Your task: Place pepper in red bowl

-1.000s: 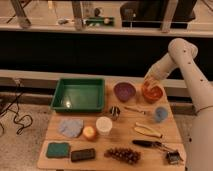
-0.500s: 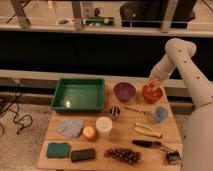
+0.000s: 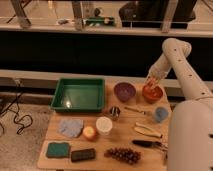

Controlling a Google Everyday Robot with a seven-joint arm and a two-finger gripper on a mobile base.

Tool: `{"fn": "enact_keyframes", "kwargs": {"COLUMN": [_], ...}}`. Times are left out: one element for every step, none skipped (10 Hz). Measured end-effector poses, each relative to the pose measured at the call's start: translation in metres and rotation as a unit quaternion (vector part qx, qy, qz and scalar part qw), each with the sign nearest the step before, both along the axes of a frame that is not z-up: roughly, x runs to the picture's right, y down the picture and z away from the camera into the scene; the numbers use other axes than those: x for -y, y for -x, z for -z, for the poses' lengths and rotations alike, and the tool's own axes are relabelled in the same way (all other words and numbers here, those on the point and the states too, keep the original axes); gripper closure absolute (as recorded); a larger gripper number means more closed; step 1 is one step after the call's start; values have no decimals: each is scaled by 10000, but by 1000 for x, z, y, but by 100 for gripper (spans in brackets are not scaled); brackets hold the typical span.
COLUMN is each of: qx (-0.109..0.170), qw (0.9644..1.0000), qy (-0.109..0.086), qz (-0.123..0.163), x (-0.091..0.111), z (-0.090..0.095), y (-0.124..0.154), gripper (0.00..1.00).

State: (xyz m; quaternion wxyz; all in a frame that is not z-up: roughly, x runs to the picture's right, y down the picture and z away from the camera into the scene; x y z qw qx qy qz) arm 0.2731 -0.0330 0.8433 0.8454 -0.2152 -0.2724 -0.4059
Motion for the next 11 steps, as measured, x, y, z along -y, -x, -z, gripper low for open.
{"fn": "enact_keyframes", "kwargs": {"qx": [22,21,15,13,10,5,2,-9,-29,-44,-61], "qw": [10000,9999,9996,9994,9991,9990,9988,9987,9987,9986,9985], "qy": [15,33,46,61,70,48,30,11,7,-1,-6], "qz": [-95,-165,-280,-352,-407,-451,-495,-512,-515,-527,-540], "x": [1,0,-1,-3,-4,-3,-4,-3,-4,-4,-4], "z": [-4,-7,-11,-13,-13,-13,-14,-15,-15,-15,-15], "y": [-2,-6,-12,-16,-20,-21,-23,-24,-25,-25,-27], "gripper": [100,100,100,100,100,100,100,100,100,100,100]}}
